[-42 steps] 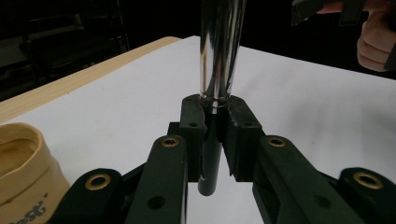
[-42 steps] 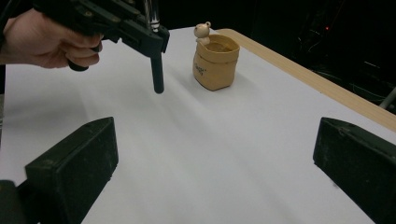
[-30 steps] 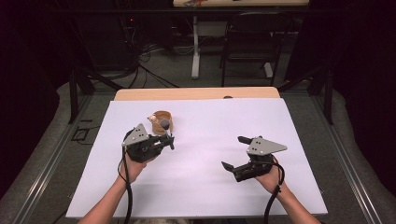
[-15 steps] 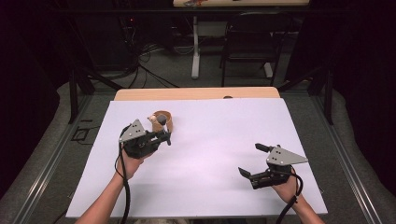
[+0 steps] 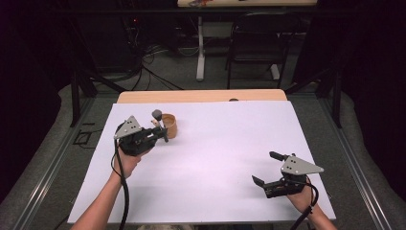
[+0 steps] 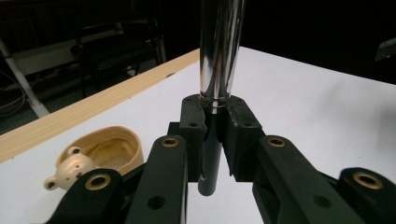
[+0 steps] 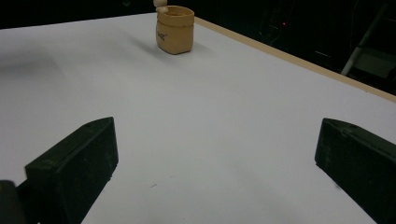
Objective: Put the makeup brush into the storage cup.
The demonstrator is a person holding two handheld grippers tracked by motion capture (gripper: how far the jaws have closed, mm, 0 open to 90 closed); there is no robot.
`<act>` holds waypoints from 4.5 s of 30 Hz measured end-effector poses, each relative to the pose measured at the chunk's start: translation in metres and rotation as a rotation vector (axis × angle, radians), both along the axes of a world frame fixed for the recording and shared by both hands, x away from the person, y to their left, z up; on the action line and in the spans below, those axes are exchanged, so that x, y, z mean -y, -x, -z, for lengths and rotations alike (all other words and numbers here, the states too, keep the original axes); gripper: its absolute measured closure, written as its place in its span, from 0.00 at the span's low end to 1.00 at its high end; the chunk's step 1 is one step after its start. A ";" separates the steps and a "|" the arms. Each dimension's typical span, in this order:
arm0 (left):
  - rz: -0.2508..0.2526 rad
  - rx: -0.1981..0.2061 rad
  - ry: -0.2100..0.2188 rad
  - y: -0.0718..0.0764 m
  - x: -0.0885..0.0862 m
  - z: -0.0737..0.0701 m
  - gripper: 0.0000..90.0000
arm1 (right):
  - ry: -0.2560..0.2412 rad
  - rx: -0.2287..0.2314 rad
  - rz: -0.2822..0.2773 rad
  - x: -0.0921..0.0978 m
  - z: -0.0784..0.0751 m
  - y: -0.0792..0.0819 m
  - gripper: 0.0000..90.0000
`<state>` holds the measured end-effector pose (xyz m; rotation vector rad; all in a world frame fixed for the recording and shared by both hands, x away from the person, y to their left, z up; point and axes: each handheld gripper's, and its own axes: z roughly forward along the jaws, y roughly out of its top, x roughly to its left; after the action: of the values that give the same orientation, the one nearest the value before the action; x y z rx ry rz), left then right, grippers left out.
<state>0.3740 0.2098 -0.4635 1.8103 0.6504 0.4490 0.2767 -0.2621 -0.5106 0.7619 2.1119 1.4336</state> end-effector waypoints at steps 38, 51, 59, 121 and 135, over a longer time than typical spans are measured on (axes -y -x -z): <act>-0.135 0.066 -0.006 -0.046 -0.018 -0.044 0.88 | 0.036 -0.051 0.017 -0.003 0.002 -0.007 0.00; -0.166 0.043 -0.010 -0.063 -0.007 -0.028 0.88 | 0.050 -0.058 0.017 -0.004 0.003 -0.008 0.00; -0.180 0.029 -0.007 -0.070 0.001 -0.016 0.88 | 0.049 -0.053 0.016 -0.004 0.002 -0.007 0.00; -0.194 -0.021 -0.111 -0.080 0.008 0.021 0.07 | 0.091 -0.075 -0.010 -0.007 0.003 -0.009 0.00; -0.115 0.028 -0.078 -0.029 -0.004 0.005 0.00 | 0.083 -0.060 0.000 -0.008 0.001 -0.008 0.00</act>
<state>0.4032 0.2136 -0.4686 1.8425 0.7291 0.5828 0.2845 -0.2537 -0.5112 0.7814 2.2020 1.3296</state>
